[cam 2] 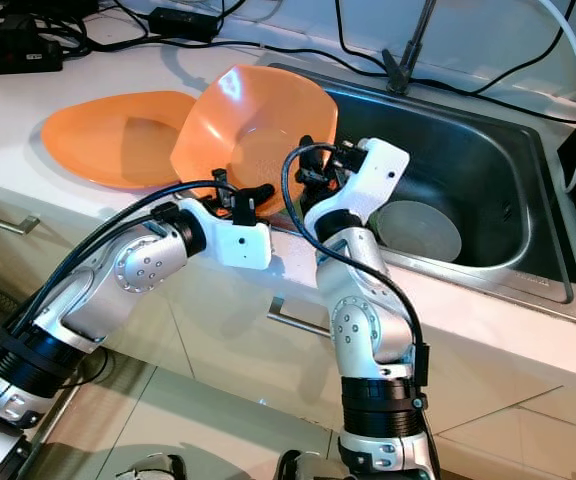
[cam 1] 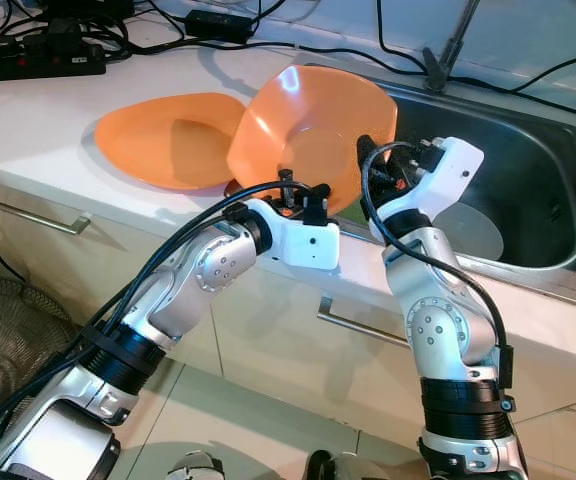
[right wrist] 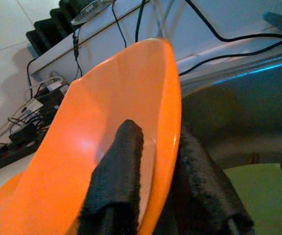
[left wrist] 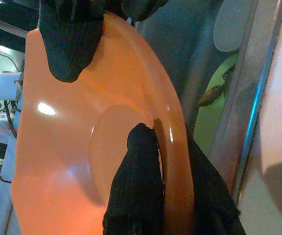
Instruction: Kitchen organization
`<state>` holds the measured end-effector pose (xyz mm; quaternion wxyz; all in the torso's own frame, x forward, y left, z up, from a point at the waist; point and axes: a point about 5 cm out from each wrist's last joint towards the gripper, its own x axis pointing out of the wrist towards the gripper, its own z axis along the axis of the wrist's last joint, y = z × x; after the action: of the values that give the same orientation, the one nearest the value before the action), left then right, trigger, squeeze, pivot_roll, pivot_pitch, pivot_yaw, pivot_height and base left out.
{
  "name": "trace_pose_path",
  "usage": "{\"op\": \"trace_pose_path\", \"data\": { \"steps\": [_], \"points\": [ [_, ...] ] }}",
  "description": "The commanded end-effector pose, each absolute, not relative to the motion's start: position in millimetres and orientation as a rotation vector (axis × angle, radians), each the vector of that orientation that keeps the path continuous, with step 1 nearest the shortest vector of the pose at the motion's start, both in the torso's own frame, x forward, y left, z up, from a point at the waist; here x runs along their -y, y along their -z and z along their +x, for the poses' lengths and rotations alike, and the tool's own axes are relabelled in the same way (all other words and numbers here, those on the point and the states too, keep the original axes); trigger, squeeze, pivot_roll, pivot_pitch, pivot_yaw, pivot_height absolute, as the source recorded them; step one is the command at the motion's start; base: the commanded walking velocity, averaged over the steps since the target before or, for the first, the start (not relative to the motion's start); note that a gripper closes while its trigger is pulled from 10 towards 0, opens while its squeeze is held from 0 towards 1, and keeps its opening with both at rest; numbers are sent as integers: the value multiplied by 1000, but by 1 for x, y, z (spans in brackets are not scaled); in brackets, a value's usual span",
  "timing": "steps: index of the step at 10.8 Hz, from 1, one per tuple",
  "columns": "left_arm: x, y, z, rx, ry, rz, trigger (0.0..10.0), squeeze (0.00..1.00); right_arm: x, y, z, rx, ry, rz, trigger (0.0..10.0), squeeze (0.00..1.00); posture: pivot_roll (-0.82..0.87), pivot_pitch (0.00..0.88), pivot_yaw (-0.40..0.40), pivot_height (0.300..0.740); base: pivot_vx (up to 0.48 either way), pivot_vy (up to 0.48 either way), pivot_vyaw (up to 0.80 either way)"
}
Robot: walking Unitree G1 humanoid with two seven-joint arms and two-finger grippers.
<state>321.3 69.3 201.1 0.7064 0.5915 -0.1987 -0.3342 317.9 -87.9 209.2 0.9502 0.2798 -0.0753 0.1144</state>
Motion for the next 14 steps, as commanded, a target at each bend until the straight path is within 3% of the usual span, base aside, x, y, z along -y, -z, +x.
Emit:
{"op": "trace_pose_path", "data": {
  "steps": [1, 3, 4, 11, 12, 14],
  "points": [
    [-65, -197, 318, 447, 770, 1323, 10000, 0, 86, -204, 317, 125, -231, 597, 0, 0, 15, 106, -77, 740, 0, 0, 0],
    [-66, -198, 319, 441, 768, 1316, 10000, 0, 85, -204, 317, 124, -232, 597, 0, 0, 17, 106, -78, 740, 0, 0, 0],
    [-65, -198, 318, 443, 775, 1300, 10000, 1000, 85, -203, 317, 123, -232, 597, 0, 0, 17, 106, -78, 740, 0, 0, 0],
    [-64, -204, 317, 471, 752, 1254, 10000, 1000, 96, -198, 321, 117, -141, 614, 0, 0, 20, 108, -79, 740, 0, 0, 0],
    [-64, -205, 317, 477, 742, 1254, 10000, 0, 105, -200, 324, 133, -89, 629, 0, 0, 19, 107, -79, 740, 0, 0, 0],
    [-63, -204, 317, 476, 740, 1251, 10000, 0, 118, -204, 329, 156, -26, 649, 0, 0, 18, 106, -80, 740, 0, 0, 0]
  ]
}}
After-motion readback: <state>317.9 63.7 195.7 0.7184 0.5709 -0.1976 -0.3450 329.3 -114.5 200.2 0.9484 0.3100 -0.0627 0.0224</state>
